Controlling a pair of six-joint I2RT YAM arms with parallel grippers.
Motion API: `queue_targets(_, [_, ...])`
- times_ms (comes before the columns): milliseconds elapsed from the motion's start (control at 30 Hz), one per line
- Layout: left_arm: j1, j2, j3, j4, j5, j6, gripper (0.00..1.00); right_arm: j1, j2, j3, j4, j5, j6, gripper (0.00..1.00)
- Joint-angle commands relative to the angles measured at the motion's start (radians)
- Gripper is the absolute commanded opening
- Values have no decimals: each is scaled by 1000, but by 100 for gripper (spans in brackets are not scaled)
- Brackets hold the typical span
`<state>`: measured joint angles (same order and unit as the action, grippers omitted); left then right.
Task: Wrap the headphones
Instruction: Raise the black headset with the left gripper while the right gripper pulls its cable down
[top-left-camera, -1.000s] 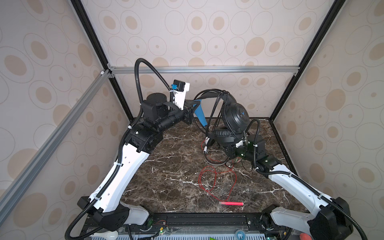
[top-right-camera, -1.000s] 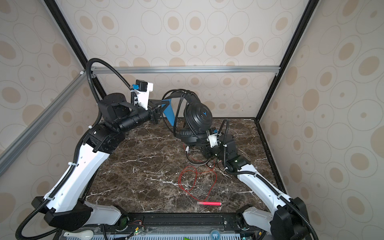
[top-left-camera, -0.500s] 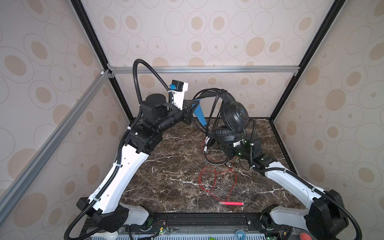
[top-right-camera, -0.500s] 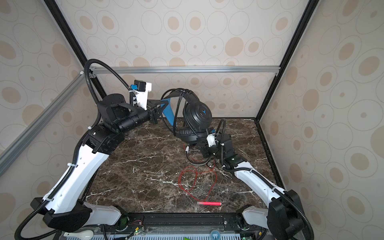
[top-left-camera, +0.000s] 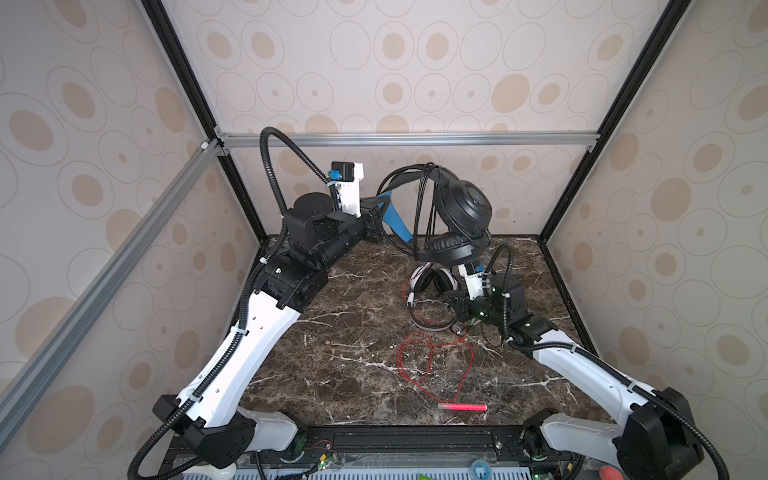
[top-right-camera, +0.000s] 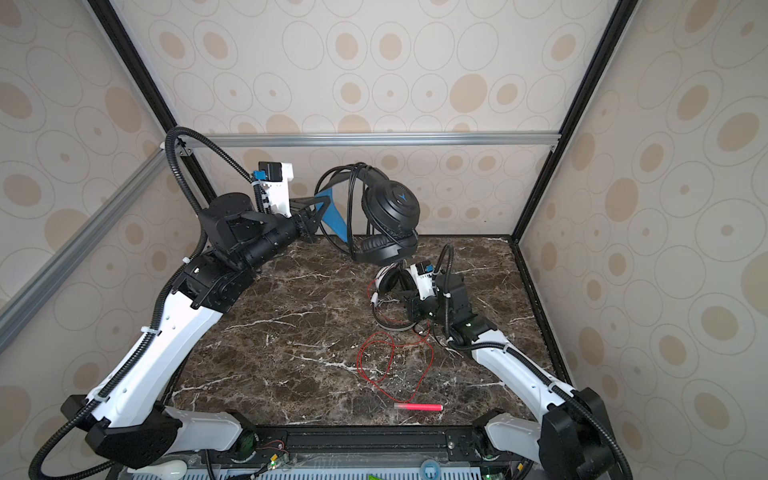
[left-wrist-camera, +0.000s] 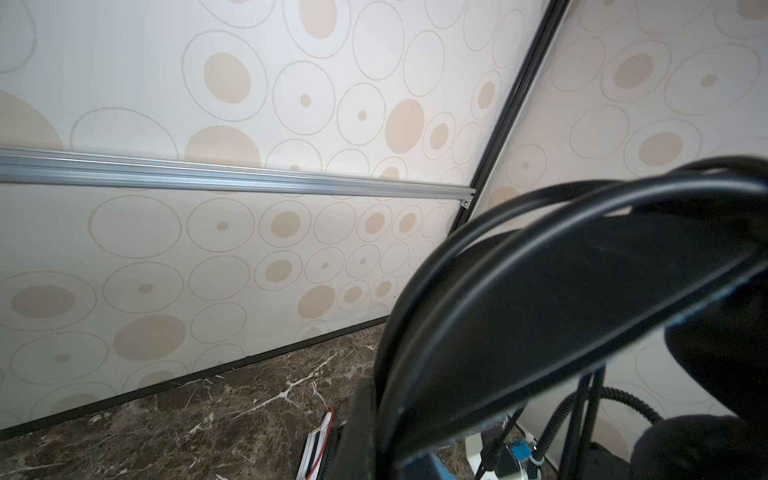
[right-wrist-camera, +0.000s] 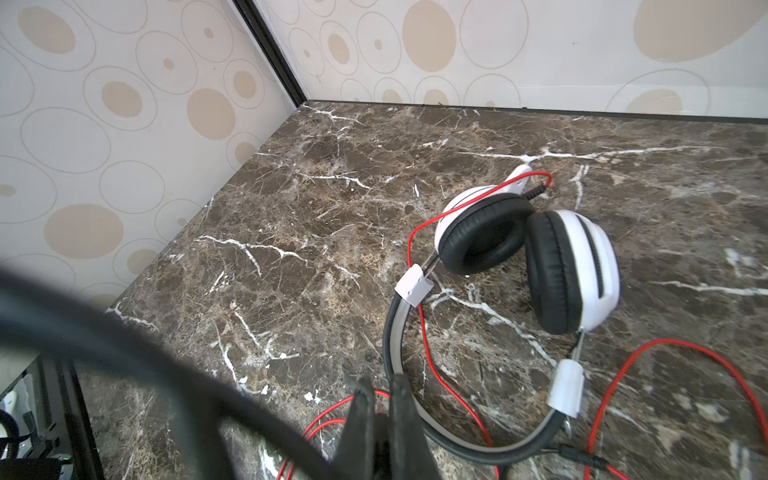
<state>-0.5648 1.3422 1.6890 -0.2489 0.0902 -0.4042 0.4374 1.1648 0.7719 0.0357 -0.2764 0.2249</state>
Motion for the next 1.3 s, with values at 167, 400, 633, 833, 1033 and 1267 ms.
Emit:
queue_targets(167, [0, -26, 12, 181, -230, -212, 0, 63, -69, -28, -117, 136, -38, 0])
queue_targets(400, [0, 18, -4, 209, -326, -299, 0, 179, -73, 9, -216, 265, -97, 0])
queue_targets(633, [2, 86, 23, 220, -366, -320, 0, 307, -52, 24, -266, 353, -119, 0])
queue_targets(833, [8, 120, 5, 226, -387, -344, 0, 402, -31, 48, -304, 406, -148, 0])
queue_targets(1033, [33, 126, -47, 248, -395, -376, 0, 460, -35, 71, -339, 413, -162, 0])
queue_targets(1267, [46, 108, -95, 256, -395, -381, 0, 517, -26, 88, -370, 435, -170, 0])
